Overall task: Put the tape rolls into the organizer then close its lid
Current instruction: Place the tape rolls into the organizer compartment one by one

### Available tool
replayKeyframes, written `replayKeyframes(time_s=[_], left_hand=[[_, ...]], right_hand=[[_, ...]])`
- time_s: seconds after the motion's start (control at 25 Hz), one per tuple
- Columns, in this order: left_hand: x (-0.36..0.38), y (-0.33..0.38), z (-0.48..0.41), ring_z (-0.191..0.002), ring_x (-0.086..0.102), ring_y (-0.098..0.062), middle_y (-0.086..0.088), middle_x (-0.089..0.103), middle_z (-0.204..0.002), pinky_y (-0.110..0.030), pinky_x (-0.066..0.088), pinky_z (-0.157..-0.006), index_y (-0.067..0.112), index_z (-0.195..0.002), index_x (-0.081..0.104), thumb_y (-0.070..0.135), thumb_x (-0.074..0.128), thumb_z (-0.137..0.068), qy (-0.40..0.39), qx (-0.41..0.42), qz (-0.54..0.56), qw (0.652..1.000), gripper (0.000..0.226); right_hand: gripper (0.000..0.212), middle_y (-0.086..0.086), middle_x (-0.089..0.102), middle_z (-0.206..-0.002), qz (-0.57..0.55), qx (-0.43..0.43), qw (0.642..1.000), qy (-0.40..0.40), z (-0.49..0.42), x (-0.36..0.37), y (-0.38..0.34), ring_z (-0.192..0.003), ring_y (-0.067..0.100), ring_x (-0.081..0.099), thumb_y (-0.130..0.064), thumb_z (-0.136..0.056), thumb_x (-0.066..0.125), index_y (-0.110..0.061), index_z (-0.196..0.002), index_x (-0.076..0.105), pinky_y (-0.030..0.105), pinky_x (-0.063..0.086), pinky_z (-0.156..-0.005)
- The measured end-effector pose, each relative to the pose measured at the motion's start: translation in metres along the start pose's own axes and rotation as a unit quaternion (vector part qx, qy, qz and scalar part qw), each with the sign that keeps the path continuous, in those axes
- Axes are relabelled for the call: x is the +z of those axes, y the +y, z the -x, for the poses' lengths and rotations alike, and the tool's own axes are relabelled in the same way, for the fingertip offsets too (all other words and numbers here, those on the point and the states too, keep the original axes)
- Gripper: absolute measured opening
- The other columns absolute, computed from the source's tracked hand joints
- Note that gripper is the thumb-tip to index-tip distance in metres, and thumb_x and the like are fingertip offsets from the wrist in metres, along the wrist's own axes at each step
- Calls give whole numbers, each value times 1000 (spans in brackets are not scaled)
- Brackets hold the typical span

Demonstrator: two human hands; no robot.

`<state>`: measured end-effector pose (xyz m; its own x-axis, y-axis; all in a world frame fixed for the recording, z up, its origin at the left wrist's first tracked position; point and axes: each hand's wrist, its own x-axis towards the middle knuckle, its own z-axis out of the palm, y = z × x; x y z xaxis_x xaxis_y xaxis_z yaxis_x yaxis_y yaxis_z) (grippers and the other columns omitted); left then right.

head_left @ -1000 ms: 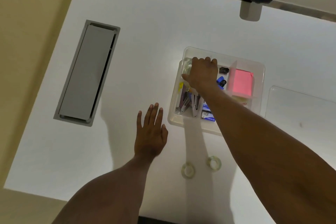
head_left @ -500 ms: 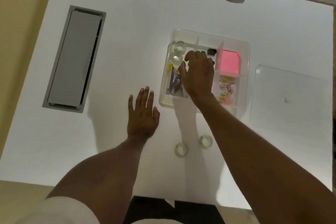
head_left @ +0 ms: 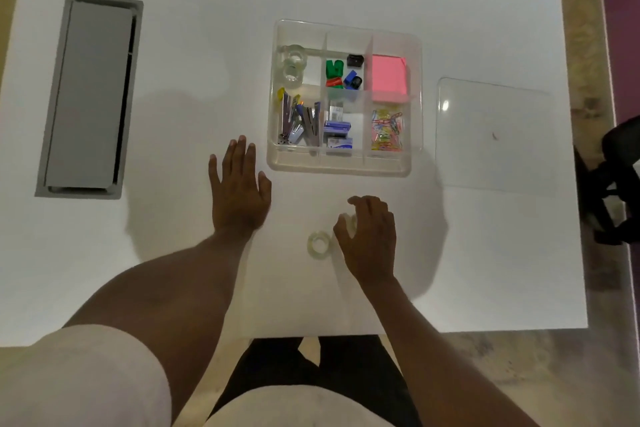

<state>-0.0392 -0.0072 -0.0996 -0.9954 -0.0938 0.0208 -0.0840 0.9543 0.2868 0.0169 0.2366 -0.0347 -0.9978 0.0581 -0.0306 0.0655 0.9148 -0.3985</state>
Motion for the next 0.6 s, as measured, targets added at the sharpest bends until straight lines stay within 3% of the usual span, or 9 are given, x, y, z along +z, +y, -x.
replayKeyframes(time_s=[0.36, 0.6], left_hand=[[-2, 2, 2, -163, 23, -25, -10, 29, -174, -58, 13, -133, 11, -161, 35, 33, 38, -108, 8, -3, 9, 1000, 58], [-1, 1, 1, -164, 22, -26, -9, 27, -174, -58, 11, -133, 12, -162, 33, 34, 37, -108, 1, -4, 15, 1000, 59]], right_hand=[[71, 7, 44, -142, -2, 107, 993, -57, 39, 2, 26, -123, 25, 52, -42, -89, 67, -18, -148, 37, 39, 52, -97], [58, 4, 47, -130, -2, 108, 992, -62, 30, 4, 31, -112, 24, 56, -37, -88, 68, -21, -139, 45, 43, 57, -86]])
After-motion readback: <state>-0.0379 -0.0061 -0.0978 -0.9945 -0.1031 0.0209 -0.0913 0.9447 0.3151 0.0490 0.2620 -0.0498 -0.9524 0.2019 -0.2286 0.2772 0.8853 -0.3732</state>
